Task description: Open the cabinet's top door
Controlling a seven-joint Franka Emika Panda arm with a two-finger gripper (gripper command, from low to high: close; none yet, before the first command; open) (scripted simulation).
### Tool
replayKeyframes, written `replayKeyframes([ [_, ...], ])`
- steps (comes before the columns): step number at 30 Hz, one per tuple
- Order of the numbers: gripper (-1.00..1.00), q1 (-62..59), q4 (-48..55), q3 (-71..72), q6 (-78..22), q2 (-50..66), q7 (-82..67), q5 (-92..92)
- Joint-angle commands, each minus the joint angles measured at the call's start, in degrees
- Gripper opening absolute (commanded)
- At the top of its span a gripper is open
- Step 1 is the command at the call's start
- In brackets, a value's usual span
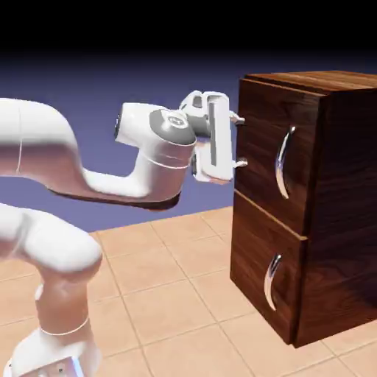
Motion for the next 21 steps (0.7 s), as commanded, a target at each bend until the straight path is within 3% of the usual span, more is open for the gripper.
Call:
replayKeyframes([
  [1,0.00,0.6,0.2,-0.9,-0.1,-0.5,-1.0,-2.5],
  [21,0.00,12.4,4.0,-17.7,-1.7,-10.3,-19.5,-49.4],
])
